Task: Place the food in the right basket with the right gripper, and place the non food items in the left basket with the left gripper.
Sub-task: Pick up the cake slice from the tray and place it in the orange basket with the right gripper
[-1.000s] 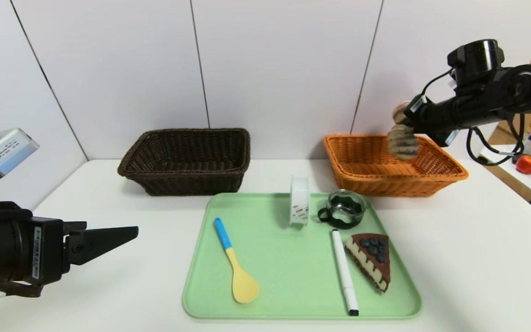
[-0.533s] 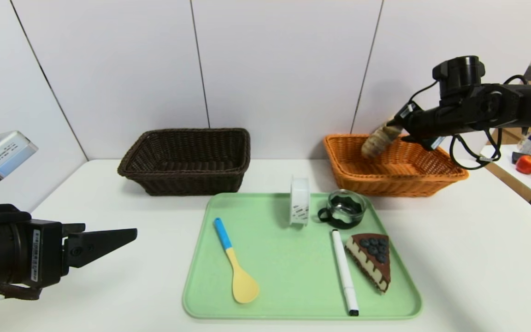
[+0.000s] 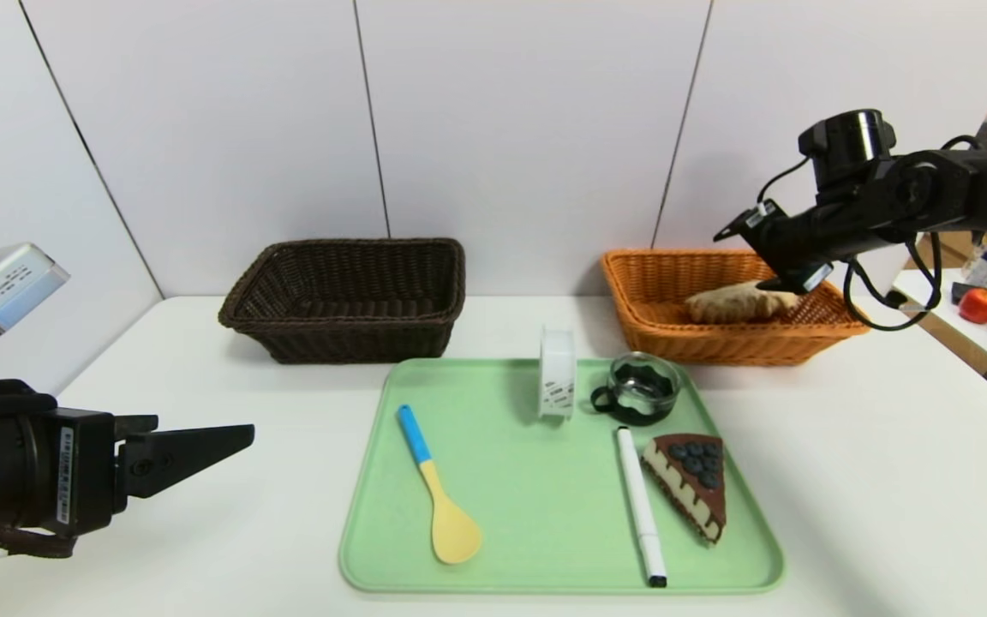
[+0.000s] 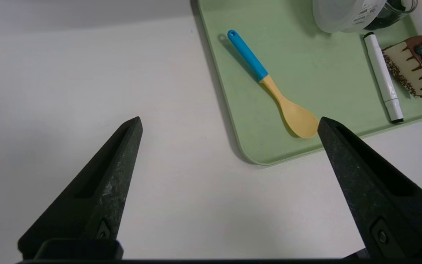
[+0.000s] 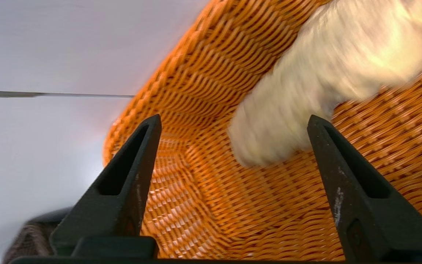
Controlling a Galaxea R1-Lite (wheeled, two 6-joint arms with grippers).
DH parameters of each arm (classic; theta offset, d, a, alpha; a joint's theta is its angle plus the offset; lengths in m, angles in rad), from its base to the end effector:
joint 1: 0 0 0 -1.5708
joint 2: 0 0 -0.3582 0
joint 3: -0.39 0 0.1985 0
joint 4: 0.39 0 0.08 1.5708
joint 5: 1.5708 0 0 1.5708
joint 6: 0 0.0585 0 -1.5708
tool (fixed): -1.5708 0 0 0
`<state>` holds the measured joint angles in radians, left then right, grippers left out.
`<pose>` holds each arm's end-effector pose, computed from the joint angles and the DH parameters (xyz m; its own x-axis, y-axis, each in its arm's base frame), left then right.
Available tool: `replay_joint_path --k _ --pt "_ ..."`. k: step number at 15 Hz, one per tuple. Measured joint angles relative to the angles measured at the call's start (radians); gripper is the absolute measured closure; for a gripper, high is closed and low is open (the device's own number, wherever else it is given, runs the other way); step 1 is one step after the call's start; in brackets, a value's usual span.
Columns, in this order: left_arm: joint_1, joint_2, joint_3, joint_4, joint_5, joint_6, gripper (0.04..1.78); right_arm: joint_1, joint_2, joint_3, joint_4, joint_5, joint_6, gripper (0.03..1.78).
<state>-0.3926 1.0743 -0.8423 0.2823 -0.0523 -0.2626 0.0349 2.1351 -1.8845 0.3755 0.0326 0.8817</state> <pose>0.1336 -0.0586 0.2781 0.7833 -0.3809 -0.4913 0.2916 0.9231 -0.2508 0.5000 0.0194 0.2491 0.8083 0.0608 -0.5857 0.4130 0.6503 0.6376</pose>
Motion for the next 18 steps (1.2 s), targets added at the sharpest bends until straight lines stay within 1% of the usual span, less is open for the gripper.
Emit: replay_joint_path --k 2,5,7,8,9,10,11,12,13,14,15,17,18 --pt "0.000 0.001 0.002 -0.002 -0.001 -0.001 0.13 0.017 -0.029 0.000 0.000 -0.001 0.044 0.33" --pt "0.000 0.002 0.005 -0.003 0.000 -0.006 0.13 0.050 -0.103 -0.002 0.012 0.004 0.046 0.25" --pt "0.000 0.003 0.006 -0.003 0.002 -0.010 0.13 0.097 -0.181 0.016 0.022 0.012 0.045 0.22" --pt "0.001 0.004 0.006 -0.006 0.003 -0.011 0.13 0.143 -0.231 0.047 0.024 0.017 0.034 0.21" --pt "0.001 0.004 0.005 -0.016 0.002 -0.013 0.13 0.190 -0.275 0.084 0.026 0.019 0.009 0.19" --pt "0.001 0.004 0.005 -0.036 0.000 -0.013 0.13 0.246 -0.324 0.139 0.031 0.019 -0.042 0.18" --pt "0.001 0.004 0.006 -0.045 -0.002 -0.014 0.13 0.292 -0.369 0.202 0.047 0.012 -0.116 0.17" --pt "0.000 0.003 0.010 -0.045 -0.003 -0.013 0.13 0.321 -0.403 0.261 0.077 -0.004 -0.198 0.16" --pt "0.000 0.003 0.012 -0.046 -0.002 -0.013 0.13 0.348 -0.430 0.315 0.126 -0.035 -0.281 0.16" --pt "0.000 0.001 0.013 -0.046 -0.001 -0.013 0.13 0.374 -0.450 0.361 0.201 -0.072 -0.350 0.15" --pt "0.000 -0.001 0.017 -0.047 -0.001 -0.014 0.13 0.396 -0.464 0.391 0.273 -0.092 -0.383 0.14" --pt "0.000 -0.003 0.034 -0.047 -0.002 -0.014 0.13 0.432 -0.474 0.428 0.409 -0.099 -0.391 0.13" --pt "0.000 -0.004 0.038 -0.047 -0.003 -0.013 0.13 0.439 -0.470 0.443 0.448 -0.101 -0.388 0.13"
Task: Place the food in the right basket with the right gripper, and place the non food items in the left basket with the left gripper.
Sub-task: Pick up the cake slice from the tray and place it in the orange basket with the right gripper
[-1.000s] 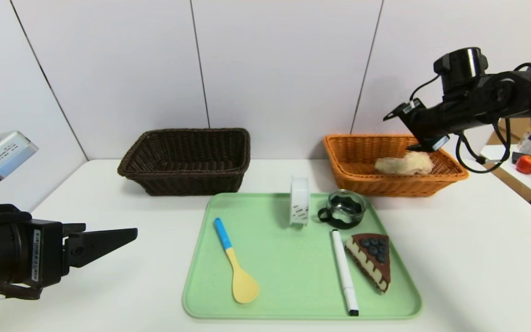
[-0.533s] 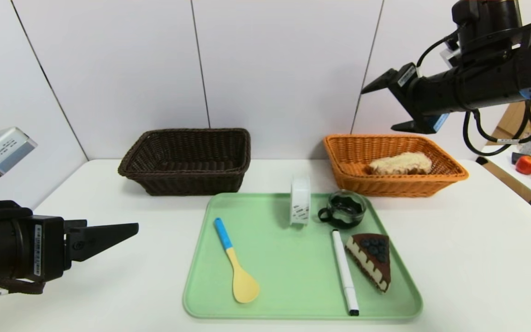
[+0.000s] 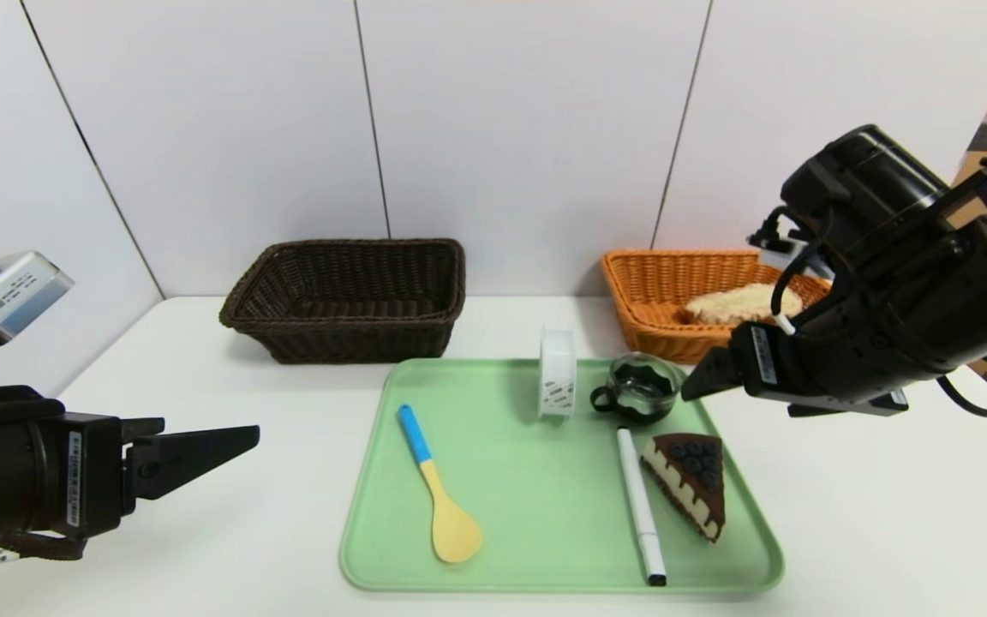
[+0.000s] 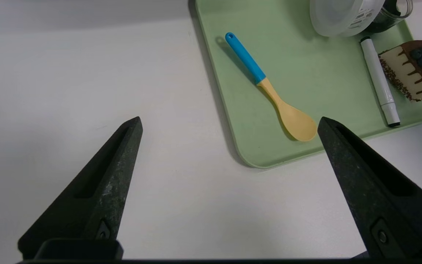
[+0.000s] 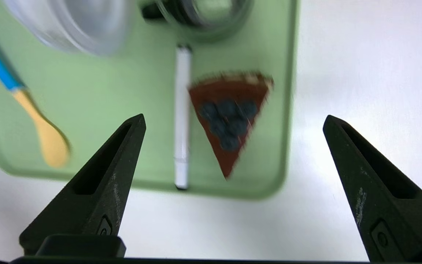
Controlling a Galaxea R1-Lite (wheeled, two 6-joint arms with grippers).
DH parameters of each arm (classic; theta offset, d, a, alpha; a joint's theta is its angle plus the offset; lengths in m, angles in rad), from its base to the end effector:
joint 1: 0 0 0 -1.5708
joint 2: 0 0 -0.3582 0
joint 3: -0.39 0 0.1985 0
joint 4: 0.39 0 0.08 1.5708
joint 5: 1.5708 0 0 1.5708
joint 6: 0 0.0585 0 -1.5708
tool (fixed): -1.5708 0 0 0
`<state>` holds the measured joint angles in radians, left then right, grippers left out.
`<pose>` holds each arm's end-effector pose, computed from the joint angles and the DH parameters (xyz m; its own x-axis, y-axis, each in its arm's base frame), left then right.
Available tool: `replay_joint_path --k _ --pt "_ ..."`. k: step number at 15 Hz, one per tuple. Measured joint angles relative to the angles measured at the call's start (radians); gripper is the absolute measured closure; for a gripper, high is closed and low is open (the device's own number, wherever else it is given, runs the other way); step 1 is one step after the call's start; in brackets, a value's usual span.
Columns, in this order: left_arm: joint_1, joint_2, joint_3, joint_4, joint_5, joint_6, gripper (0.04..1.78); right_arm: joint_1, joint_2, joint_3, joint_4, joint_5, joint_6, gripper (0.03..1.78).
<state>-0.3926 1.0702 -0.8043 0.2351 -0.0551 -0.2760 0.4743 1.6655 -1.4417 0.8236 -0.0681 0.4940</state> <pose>0.1341 -0.0590 0.2723 0.7881 -0.3859 -0.4796 0.2896 0.9199 -0.2645 0.2676 0.1329 0.2696 0.4747 0.1672 -0.8641 -0.0092 0.9827 0.1851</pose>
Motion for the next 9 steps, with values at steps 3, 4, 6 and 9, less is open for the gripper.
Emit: replay_joint_path --k 3,4,6,9 --pt "0.000 -0.003 0.003 0.000 0.000 0.002 0.13 0.009 0.029 0.053 0.013 -0.002 0.013 0.12" --pt "0.000 -0.003 0.003 0.000 0.000 0.002 0.13 0.010 0.040 0.063 0.013 -0.002 0.016 0.12" --pt "0.000 -0.004 0.005 0.000 0.000 0.000 0.13 0.010 0.064 0.073 0.012 -0.002 0.014 0.12" --pt "0.000 -0.005 0.006 0.000 0.000 0.000 0.13 0.024 0.097 0.075 0.010 -0.007 0.012 0.12"
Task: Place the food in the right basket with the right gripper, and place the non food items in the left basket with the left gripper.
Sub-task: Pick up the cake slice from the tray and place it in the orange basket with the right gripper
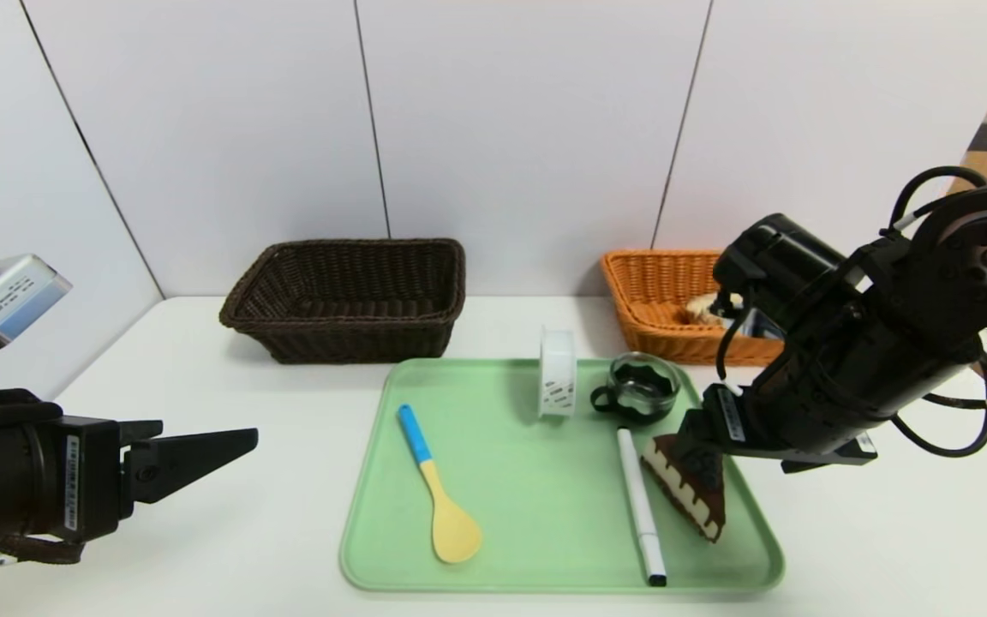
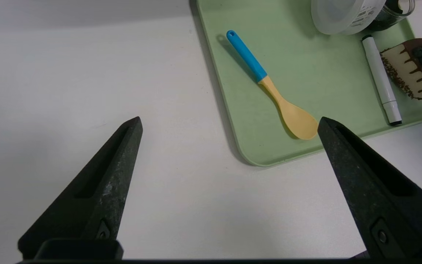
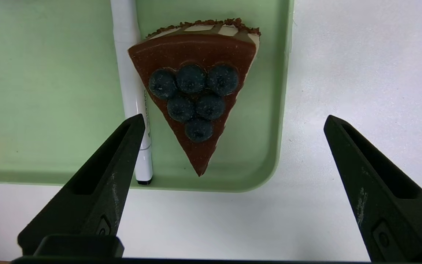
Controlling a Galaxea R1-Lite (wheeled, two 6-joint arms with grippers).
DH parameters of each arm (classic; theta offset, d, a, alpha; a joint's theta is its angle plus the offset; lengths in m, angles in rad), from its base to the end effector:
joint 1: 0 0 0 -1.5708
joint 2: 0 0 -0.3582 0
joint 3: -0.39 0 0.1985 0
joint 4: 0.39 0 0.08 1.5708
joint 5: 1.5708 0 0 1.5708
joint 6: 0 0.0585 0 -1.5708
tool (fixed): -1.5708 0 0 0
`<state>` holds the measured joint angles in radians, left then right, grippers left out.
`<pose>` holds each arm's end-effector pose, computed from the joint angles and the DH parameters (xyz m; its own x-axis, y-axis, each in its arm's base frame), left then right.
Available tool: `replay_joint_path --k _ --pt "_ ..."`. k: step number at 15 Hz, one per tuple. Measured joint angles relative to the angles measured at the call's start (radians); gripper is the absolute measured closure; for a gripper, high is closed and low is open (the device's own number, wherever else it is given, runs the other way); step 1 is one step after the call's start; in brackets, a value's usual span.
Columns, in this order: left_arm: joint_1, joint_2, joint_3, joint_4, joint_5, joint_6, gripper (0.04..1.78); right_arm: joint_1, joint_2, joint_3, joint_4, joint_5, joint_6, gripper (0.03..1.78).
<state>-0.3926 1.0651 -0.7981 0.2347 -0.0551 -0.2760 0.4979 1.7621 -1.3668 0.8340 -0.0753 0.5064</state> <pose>0.1326 -0.0584 0.2712 0.7878 -0.3858 -0.4802 0.2894 0.9200 -0.2644 0.2770 0.1456 0.2203 0.3293 0.0934 -0.9396 0.0044 0.9949 0.1004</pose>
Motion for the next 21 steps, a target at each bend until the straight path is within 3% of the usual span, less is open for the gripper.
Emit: replay_joint_path --k 6,9,14,18,21 --pt "0.000 -0.006 0.011 0.000 0.000 -0.001 0.13 0.046 0.030 0.000 0.000 -0.006 -0.002 0.12" --pt "0.000 -0.008 0.012 0.000 0.000 -0.001 0.13 0.051 0.054 -0.002 -0.003 -0.036 -0.002 0.12" --pt "0.000 -0.011 0.013 0.000 0.000 0.000 0.13 0.051 0.099 -0.003 -0.006 -0.038 -0.001 0.12" --pt "0.000 -0.011 0.019 0.000 -0.001 0.001 0.13 0.051 0.128 -0.011 -0.026 -0.036 -0.001 0.74" --pt "0.000 -0.011 0.020 0.000 -0.001 0.001 0.13 0.051 0.139 -0.012 -0.025 -0.036 0.000 1.05"
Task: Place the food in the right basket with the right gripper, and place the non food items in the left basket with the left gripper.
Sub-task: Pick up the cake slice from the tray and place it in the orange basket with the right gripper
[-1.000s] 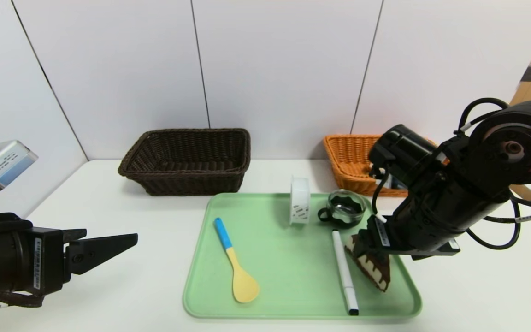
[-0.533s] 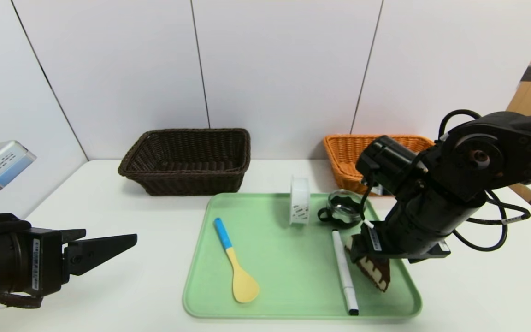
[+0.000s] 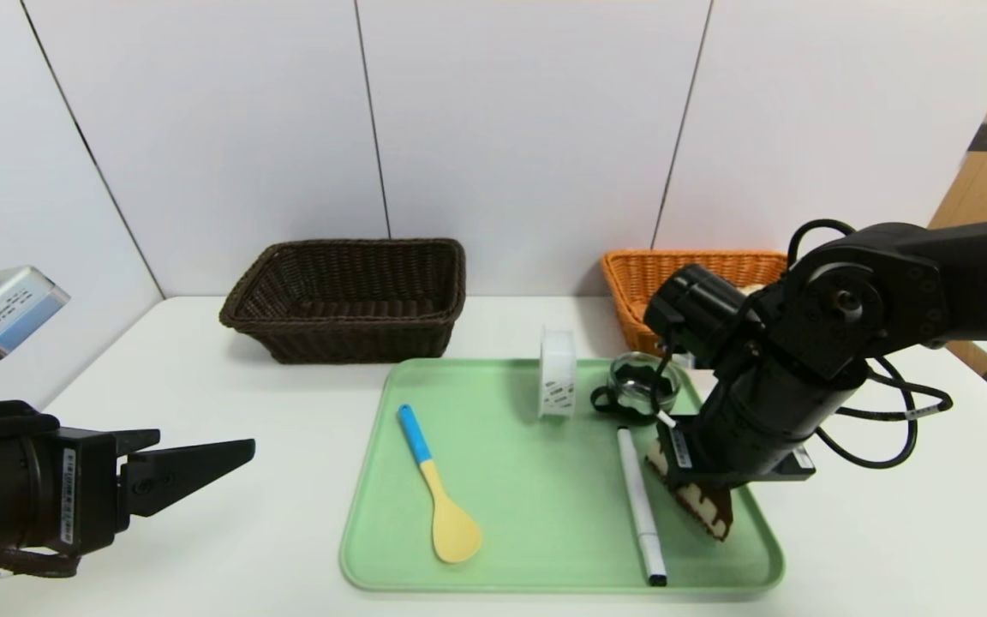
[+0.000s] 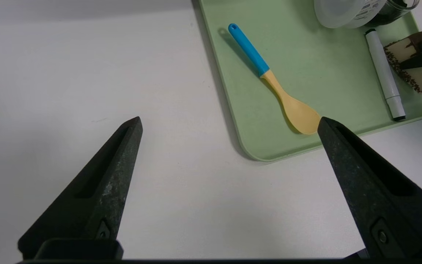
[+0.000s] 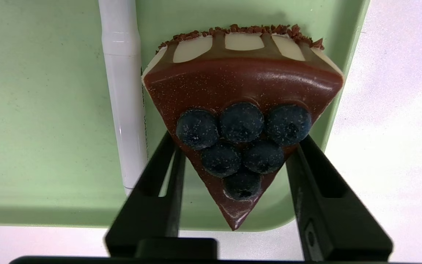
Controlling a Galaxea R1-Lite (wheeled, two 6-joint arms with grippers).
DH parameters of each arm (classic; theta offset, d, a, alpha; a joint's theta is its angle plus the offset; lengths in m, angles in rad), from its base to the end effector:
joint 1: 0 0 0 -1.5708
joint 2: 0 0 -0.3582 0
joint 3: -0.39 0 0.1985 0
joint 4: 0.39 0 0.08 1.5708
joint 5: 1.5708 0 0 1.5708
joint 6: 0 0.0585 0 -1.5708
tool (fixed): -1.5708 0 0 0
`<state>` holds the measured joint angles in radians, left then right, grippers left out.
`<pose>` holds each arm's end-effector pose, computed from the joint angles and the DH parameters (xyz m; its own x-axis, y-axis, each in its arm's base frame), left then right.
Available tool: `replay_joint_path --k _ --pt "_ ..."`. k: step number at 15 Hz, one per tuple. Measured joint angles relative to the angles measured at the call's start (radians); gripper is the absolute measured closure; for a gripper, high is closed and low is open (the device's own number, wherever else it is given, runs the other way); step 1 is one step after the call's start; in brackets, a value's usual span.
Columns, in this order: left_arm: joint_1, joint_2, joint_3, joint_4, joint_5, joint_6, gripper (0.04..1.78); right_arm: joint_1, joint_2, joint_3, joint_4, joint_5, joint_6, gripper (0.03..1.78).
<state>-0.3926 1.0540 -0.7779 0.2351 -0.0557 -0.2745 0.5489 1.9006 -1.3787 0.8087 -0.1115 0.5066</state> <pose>0.1290 -0.0569 0.2663 0.7833 -0.3846 -0.4885 0.2884 0.9208 -0.2626 0.2983 0.1748 0.1786 0.2597 0.0284 -0.9653 -0.0316 0.9993 0.0209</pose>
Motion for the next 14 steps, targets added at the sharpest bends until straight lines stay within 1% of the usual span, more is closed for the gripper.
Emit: replay_joint_path --k 1,6,10,12,14 --pt "0.000 0.000 0.001 0.000 0.000 0.000 0.13 0.000 0.001 0.000 0.000 0.000 0.000 1.26" --pt "0.000 -0.001 0.007 0.000 0.000 0.000 0.13 0.001 -0.021 0.007 0.009 0.003 0.010 1.27" --pt "0.000 -0.003 0.008 0.000 0.000 -0.001 0.13 0.000 -0.079 0.016 0.059 0.008 0.058 1.27" --pt "0.000 -0.003 0.008 0.000 0.000 -0.001 0.13 -0.005 -0.127 0.016 0.077 0.008 0.060 1.27" --pt "0.000 -0.003 0.008 0.000 0.000 -0.001 0.13 -0.008 -0.190 0.003 0.067 0.016 0.047 1.27"
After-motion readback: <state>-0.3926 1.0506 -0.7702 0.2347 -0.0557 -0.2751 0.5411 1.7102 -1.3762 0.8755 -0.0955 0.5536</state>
